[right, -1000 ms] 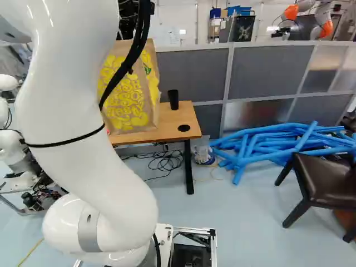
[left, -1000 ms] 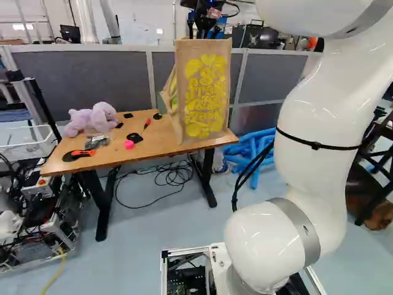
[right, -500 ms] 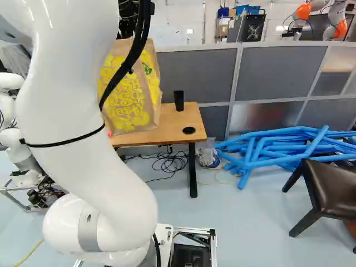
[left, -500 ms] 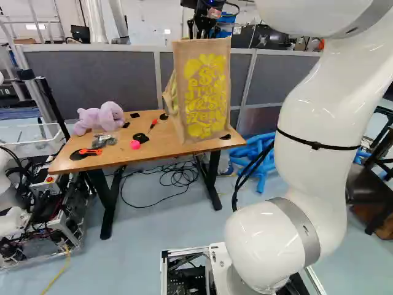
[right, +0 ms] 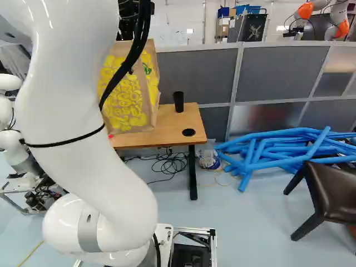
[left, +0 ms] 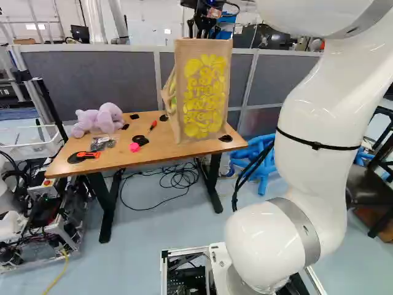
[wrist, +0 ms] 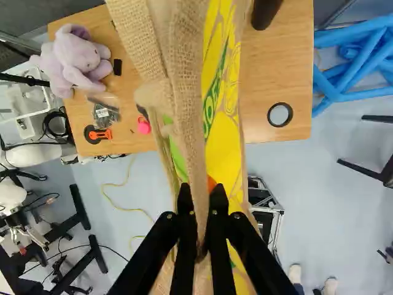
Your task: Pick up the bag on the ground and place it on the table
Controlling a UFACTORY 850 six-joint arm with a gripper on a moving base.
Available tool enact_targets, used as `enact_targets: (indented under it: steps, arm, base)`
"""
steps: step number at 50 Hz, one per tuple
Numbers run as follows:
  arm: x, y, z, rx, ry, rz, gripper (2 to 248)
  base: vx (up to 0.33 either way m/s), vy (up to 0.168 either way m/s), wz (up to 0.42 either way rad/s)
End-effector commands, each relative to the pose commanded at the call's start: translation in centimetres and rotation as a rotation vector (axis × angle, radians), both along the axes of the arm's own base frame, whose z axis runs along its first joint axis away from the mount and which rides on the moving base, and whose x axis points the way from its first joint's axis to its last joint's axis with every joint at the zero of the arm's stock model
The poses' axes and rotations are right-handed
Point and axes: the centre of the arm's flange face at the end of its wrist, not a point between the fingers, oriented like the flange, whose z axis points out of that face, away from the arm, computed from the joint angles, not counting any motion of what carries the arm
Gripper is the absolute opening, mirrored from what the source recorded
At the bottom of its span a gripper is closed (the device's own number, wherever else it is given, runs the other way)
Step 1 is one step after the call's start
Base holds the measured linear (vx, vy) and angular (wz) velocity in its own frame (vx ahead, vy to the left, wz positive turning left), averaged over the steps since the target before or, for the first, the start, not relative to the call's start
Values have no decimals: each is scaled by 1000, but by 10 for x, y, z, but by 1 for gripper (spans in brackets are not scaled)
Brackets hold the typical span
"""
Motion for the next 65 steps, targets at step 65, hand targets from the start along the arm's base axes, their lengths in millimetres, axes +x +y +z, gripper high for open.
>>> enact_targets:
  steps: [65]
  arm:
    - [0,0,0,0,0,0,23]
  base:
    - [38,1,1]
